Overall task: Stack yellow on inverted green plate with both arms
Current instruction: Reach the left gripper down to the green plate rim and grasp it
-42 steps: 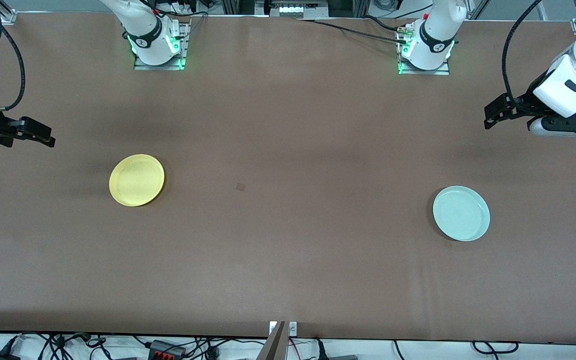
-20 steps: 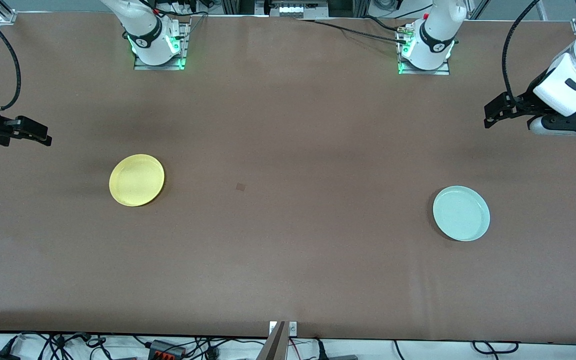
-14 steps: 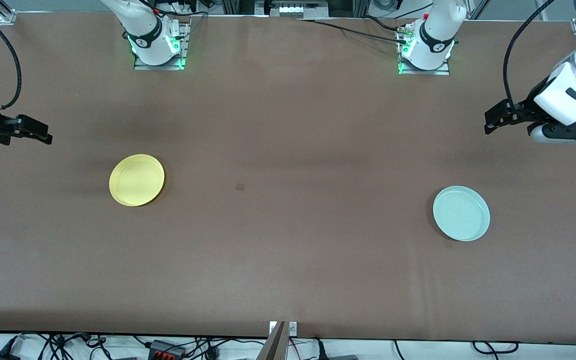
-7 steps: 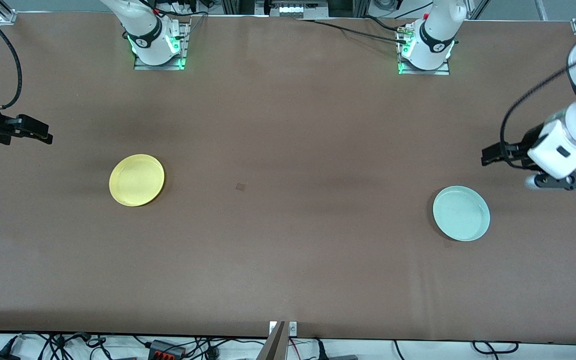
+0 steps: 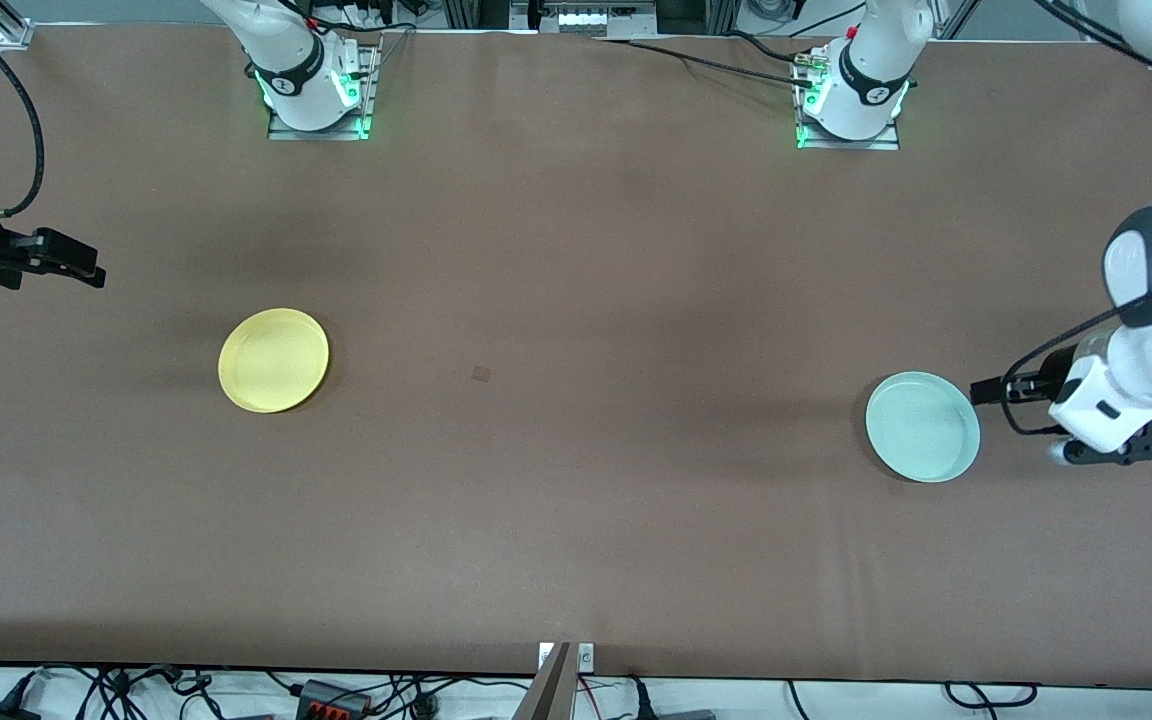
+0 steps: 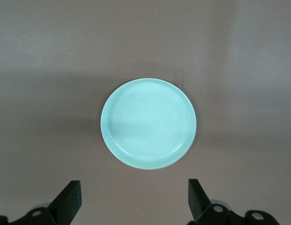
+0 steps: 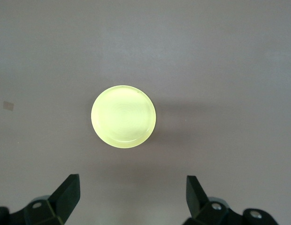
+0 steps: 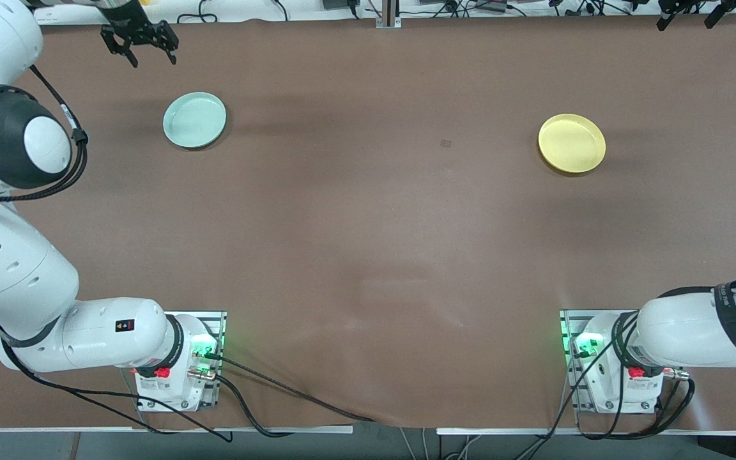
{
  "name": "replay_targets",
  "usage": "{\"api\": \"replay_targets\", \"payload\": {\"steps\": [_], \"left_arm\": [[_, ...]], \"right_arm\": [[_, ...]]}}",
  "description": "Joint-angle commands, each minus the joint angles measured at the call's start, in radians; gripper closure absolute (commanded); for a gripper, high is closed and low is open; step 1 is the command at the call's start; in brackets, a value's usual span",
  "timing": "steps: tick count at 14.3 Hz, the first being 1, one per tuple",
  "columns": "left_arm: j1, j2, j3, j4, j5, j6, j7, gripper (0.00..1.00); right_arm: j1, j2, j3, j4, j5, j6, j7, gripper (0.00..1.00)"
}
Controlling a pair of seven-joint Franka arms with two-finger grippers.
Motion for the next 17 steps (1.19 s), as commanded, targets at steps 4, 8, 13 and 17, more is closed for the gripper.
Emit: {"api": "replay_targets", "payload": {"steps": [4,8,13,17], "left_arm": [[0.063,0.156,-0.006,-0.002,0.016,0.209,0.137,0.00],[0.121,0.190,-0.009,-0.129,0.015,0.447,0.272,0.00],[0.156,0.221,-0.031,-0.169,0.013,0.495,0.300,0.23],[0.228,0.230,-0.089,-0.166,-0.026,0.495,0.411,0.30]], "right_arm": [[-0.004,-0.015,0.005,-0.004,-0.002,-0.010,-0.008,0.00],[-0.003,-0.013,0.005,-0.004,-0.003,-0.010,-0.006,0.00],[-0.004,-0.012,0.005,-0.004,-0.003,-0.008,-0.006,0.00],[-0.003,-0.013,0.005,-0.004,-0.002,-0.010,-0.006,0.00]]}}
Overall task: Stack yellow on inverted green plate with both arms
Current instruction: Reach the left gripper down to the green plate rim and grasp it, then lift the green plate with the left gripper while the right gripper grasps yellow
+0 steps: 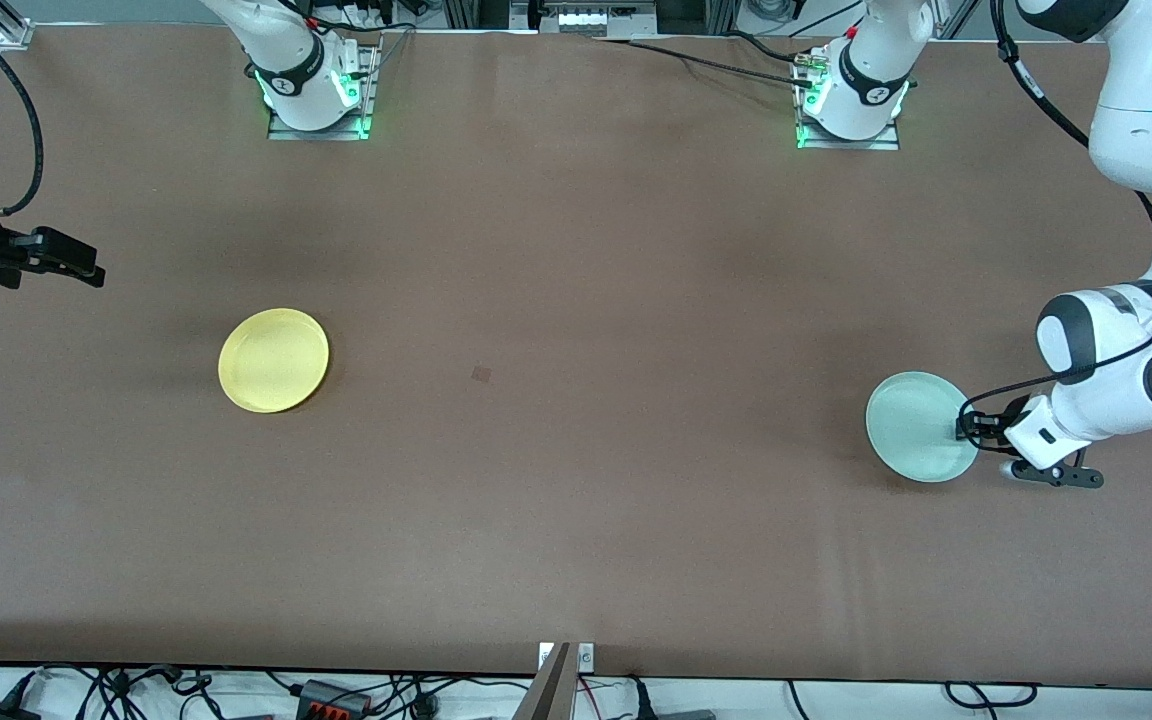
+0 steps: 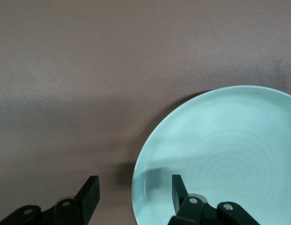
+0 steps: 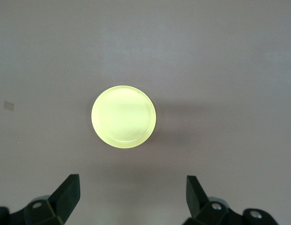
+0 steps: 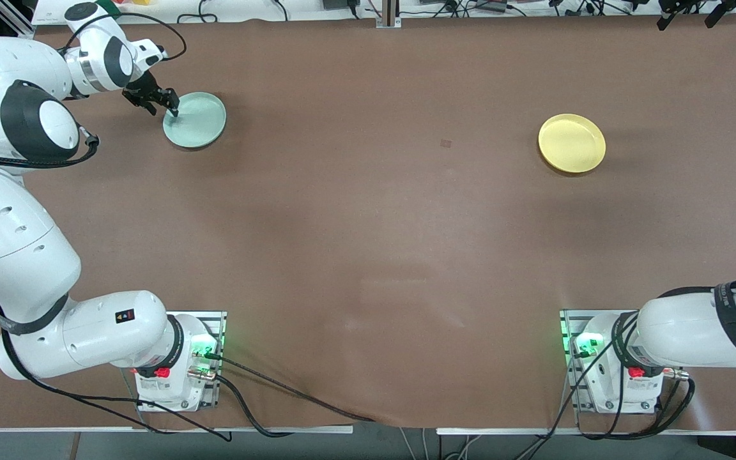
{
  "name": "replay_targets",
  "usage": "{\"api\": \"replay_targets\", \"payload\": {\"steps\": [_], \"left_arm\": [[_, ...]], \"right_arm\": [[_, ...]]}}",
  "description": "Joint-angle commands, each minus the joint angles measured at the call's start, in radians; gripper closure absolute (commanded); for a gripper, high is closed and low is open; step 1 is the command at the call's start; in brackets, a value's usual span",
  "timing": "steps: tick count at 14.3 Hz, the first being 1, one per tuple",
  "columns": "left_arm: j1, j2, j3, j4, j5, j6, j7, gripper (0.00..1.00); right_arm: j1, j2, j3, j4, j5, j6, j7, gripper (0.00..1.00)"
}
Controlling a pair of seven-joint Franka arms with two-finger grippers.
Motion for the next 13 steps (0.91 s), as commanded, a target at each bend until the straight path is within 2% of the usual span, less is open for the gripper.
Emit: {"api": "replay_targets", "payload": {"steps": [1,3,4,5,7,8,9,13], "left_arm": [[0.103,0.010,-0.094,-0.005,-0.029,0.010,0.070,0.33],[0.169,0.032,-0.159,-0.005,-0.029,0.010,0.072,0.37],[0.183,0.035,-0.171,-0.005,-0.029,0.009,0.072,0.46],[0.183,0.033,-0.173,-0.005,-0.029,0.004,0.072,0.62],[0.183,0.033,-0.173,0.000,-0.029,0.003,0.082,0.87],[0.180,0.032,-0.173,0.003,-0.029,-0.005,0.098,0.94],[0.180,0.032,-0.173,0.004,-0.029,-0.011,0.099,0.99],[0.179,0.017,-0.178,0.010,-0.029,-0.011,0.093,0.99]], "right_arm": [[-0.004,-0.012,0.005,-0.004,-0.002,-0.010,-0.006,0.00],[-0.005,-0.012,0.005,-0.004,-0.002,-0.011,-0.012,0.00],[-0.007,-0.012,0.005,-0.004,-0.003,-0.013,-0.018,0.00],[-0.007,-0.012,0.005,-0.005,-0.003,-0.013,-0.017,0.00],[-0.007,-0.012,0.005,-0.004,-0.003,-0.011,-0.017,0.00],[-0.004,-0.012,0.005,-0.004,-0.003,-0.011,-0.014,0.00],[-0.002,-0.012,0.005,-0.004,-0.003,-0.011,-0.014,0.00],[-0.002,-0.009,0.005,-0.005,-0.003,-0.011,-0.015,0.00]]}}
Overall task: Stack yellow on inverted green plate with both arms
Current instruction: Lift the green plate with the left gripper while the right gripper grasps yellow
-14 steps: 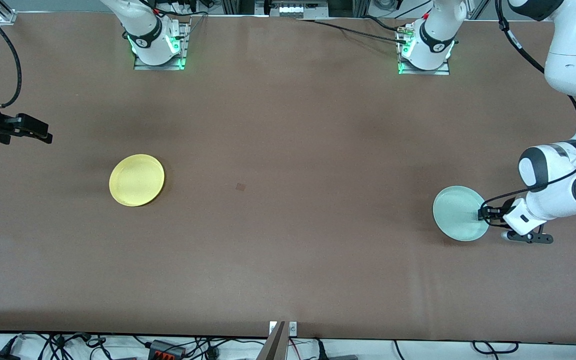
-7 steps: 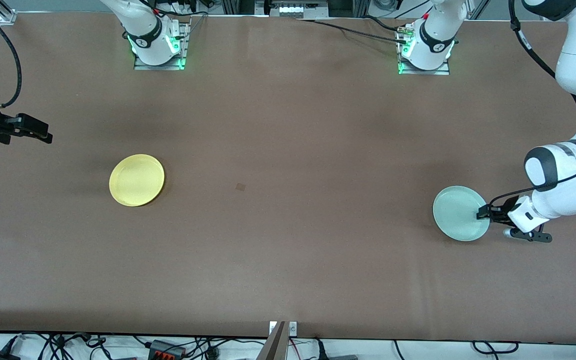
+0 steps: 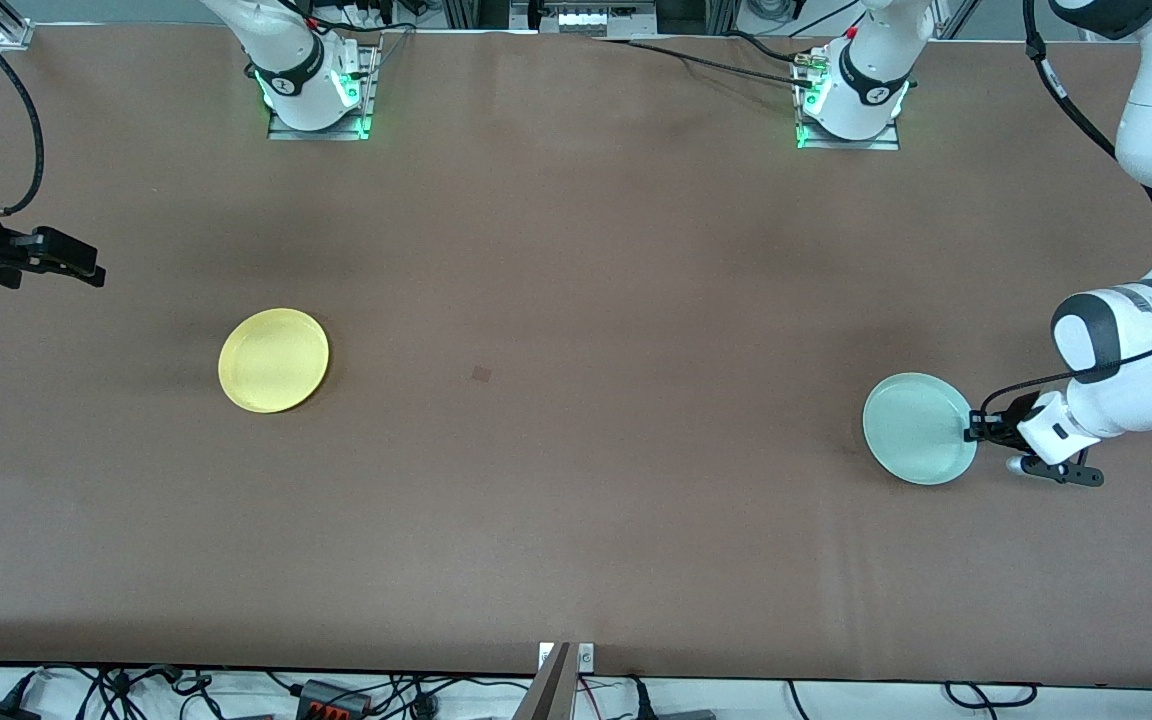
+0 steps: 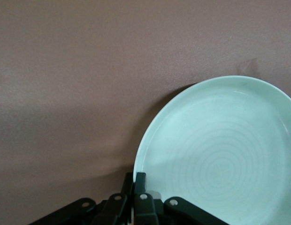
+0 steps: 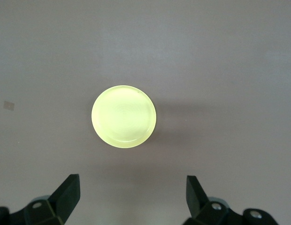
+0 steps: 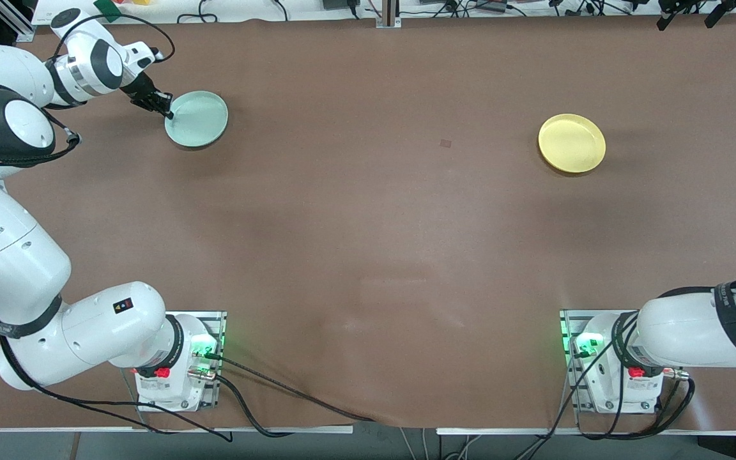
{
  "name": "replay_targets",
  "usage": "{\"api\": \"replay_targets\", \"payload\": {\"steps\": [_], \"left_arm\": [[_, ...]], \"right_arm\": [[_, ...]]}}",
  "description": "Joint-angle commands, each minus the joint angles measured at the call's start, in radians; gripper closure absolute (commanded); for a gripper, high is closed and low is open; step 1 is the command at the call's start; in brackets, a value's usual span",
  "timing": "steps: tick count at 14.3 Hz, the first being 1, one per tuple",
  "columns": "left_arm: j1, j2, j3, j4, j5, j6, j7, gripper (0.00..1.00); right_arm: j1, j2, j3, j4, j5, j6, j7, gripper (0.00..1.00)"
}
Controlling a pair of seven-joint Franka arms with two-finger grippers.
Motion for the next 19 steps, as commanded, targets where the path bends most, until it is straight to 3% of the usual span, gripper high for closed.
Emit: {"api": "replay_targets", "payload": {"steps": [1,4,8,13,15,19], "left_arm": [[0.003,-0.030,-0.010,0.003,-0.016,-0.003,0.023,0.99],[0.000,-0.099,-0.031,0.012,-0.013,-0.052,0.018,0.99],[-0.032,-0.180,-0.039,0.081,0.005,-0.264,-0.040,0.99],[-0.173,-0.234,-0.039,0.188,0.192,-0.503,-0.314,0.99],[-0.260,-0.237,-0.039,0.218,0.272,-0.568,-0.441,0.99],[-0.469,-0.237,-0.036,0.238,0.459,-0.704,-0.757,0.99]], "right_arm": [[-0.004,-0.007,0.005,-0.005,-0.003,-0.012,-0.014,0.00],[-0.001,-0.003,0.007,-0.007,-0.005,-0.010,-0.009,0.01],[-0.007,0.068,0.008,-0.008,-0.003,-0.007,-0.006,0.01],[-0.013,0.144,0.005,-0.019,-0.009,-0.007,-0.006,0.01],[-0.019,0.209,0.004,-0.019,-0.008,0.002,-0.005,0.10],[-0.044,0.328,0.004,-0.022,-0.002,0.005,-0.006,0.36]]}}
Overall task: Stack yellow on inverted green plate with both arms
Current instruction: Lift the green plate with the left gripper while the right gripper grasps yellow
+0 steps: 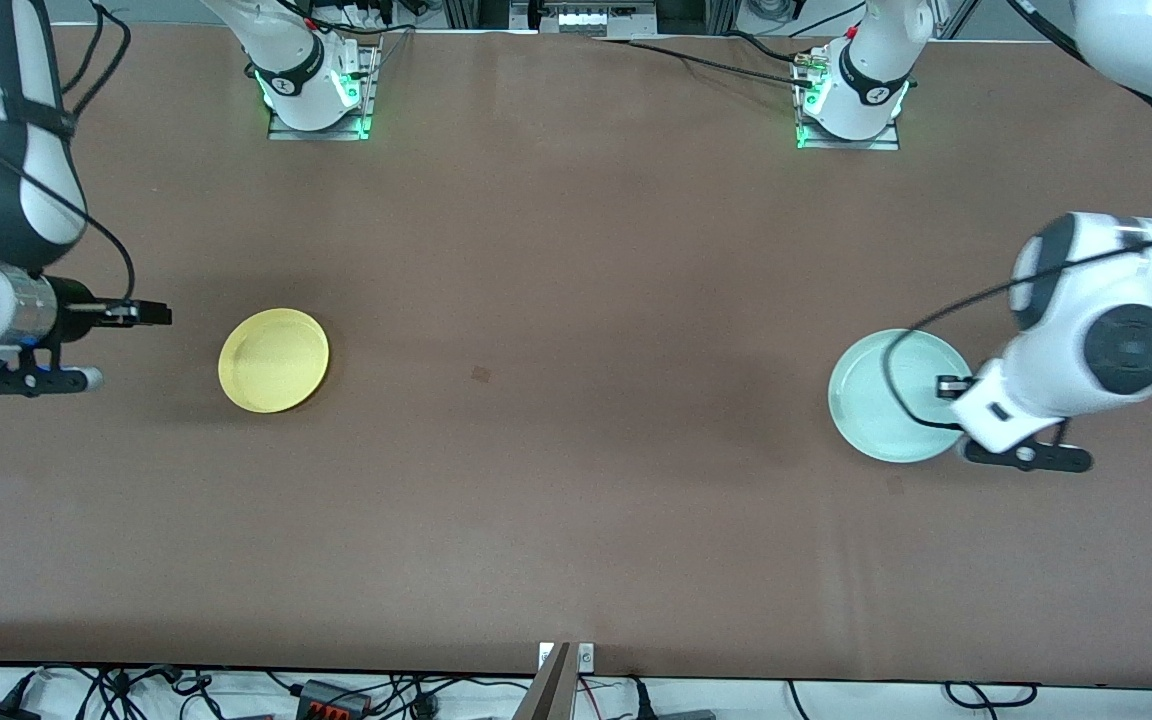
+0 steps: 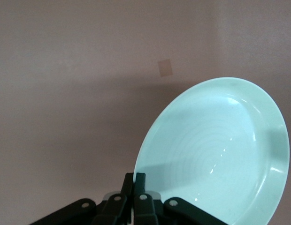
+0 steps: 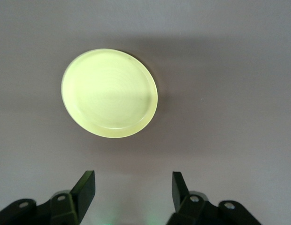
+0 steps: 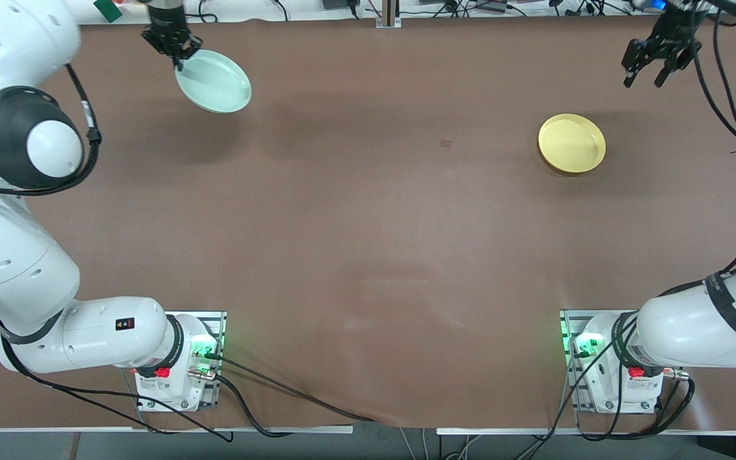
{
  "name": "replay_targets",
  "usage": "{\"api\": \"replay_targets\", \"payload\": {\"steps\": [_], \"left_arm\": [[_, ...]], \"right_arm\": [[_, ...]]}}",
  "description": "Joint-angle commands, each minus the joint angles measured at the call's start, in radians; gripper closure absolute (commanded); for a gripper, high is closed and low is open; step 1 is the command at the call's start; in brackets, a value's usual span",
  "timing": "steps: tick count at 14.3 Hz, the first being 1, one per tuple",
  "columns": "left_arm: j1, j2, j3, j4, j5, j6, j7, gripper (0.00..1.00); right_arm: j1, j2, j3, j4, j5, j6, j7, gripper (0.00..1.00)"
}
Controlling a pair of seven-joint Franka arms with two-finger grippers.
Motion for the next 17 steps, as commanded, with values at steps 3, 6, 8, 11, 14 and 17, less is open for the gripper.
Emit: {"api": "replay_targets", "payload": {"steps": [3,6,8,11,14,17], "left_arm": [[-0.202,0.008,0.015,0.022,0.173,-0.083,-0.264,0.99],[-0.321,0.045,0.023,0.022,0.274,-0.148,-0.407,0.99],[-0.396,0.068,0.024,0.022,0.348,-0.169,-0.510,0.99],[-0.488,0.119,0.027,0.022,0.420,-0.221,-0.640,0.99],[-0.555,0.168,0.027,0.022,0.442,-0.251,-0.778,0.99],[-0.602,0.209,0.029,0.020,0.447,-0.285,-0.863,0.99]], "right_arm": [[-0.061,0.157,0.007,0.007,0.037,0.019,-0.018,0.37],[-0.063,0.235,0.007,0.007,0.043,0.097,-0.018,0.37],[-0.063,0.271,0.007,0.007,0.043,0.152,-0.018,0.37],[-0.063,0.301,0.007,0.007,0.043,0.191,-0.015,0.37],[-0.064,0.329,0.007,-0.002,0.044,0.206,-0.017,0.39],[-0.066,0.357,0.007,-0.002,0.044,0.227,-0.017,0.43]]}}
